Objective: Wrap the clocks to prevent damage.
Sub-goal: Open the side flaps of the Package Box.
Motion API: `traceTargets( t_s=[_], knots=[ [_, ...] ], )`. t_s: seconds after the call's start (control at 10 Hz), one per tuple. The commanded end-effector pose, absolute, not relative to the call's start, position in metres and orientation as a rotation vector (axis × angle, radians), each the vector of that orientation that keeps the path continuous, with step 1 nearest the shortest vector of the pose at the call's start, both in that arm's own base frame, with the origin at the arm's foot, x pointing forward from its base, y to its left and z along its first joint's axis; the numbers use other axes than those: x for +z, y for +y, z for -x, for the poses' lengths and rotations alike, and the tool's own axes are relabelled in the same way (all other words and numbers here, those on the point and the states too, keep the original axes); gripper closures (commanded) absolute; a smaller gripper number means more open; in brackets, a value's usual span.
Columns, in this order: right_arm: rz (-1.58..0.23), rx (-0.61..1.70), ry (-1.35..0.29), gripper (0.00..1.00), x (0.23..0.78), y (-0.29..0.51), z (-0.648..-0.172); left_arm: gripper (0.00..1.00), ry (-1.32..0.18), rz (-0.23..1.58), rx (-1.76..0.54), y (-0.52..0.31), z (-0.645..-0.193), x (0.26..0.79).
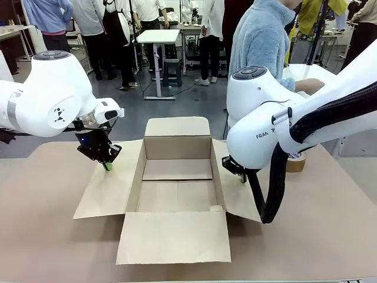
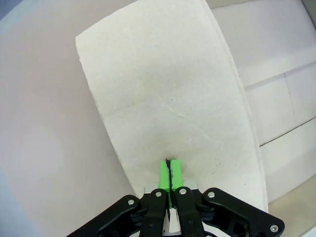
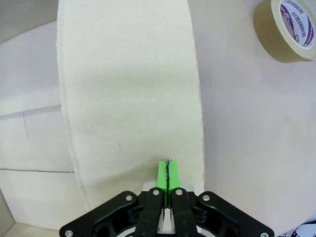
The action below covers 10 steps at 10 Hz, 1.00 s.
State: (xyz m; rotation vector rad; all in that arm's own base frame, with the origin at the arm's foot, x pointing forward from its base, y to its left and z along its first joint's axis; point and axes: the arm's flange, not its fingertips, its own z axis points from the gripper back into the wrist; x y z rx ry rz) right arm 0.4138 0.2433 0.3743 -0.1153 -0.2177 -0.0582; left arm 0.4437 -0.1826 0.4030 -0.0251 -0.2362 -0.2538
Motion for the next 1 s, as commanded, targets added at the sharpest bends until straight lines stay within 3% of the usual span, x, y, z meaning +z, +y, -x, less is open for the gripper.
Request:
traceTargets(
  t_s=[0.0, 0.9],
  knots=[
    [0.120, -0.063, -0.209, 0.99, 0.372, 0.243, -0.413, 0.99, -0.254, -0.016, -0.288, -0.182, -0.440, 0.402],
    [0.120, -0.063, -0.209, 0.99, 0.372, 0.243, -0.413, 0.99, -0.213, 0.011, -0.271, -0.184, -0.444, 0.391]
  ],
)
